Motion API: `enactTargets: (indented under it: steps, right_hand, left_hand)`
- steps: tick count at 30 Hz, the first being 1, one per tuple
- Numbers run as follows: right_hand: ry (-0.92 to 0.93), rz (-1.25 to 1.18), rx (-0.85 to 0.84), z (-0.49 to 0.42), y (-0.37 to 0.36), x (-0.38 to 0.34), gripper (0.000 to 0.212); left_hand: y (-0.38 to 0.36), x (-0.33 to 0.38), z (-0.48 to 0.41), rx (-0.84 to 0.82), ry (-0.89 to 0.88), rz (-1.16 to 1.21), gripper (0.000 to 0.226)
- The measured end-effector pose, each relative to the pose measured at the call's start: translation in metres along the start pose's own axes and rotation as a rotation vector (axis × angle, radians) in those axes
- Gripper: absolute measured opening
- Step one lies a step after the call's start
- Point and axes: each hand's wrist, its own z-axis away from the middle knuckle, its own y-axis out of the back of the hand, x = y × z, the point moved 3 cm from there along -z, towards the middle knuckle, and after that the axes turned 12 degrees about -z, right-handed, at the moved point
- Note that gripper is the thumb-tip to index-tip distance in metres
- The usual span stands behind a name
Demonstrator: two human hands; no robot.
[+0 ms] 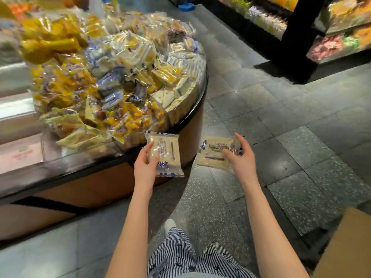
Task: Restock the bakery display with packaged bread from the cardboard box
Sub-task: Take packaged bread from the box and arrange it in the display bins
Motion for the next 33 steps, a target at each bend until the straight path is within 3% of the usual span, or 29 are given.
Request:
enactTargets:
  steps: [7, 13, 20, 33]
  right_hand:
    - [0.037, 0.014, -0.134, 0.008, -0.117, -0.012, 0.059]
    - [0.031, 0.012, -0.210, 0.037, -0.278, 0.003, 0.061]
    - [-0.001, 0.047, -0.414, 0.080, -0.443, 0.018, 0.059]
    - [0.069, 0.112, -0.682, 0.093, -0.650, 0.024, 0.057]
  left_hand:
    - [0.106, -0.025, -0.029, 0.132, 0.019, 0.036, 0.041]
    - [0.252, -0.075, -0.058, 0.246, 0.057, 0.046, 0.041]
    - [0.400, -0.116, -0.069, 0.475, 0.105, 0.107, 0.047]
    - [0.526, -0.161, -0.122, 0.668, 0.188, 0.133, 0.044]
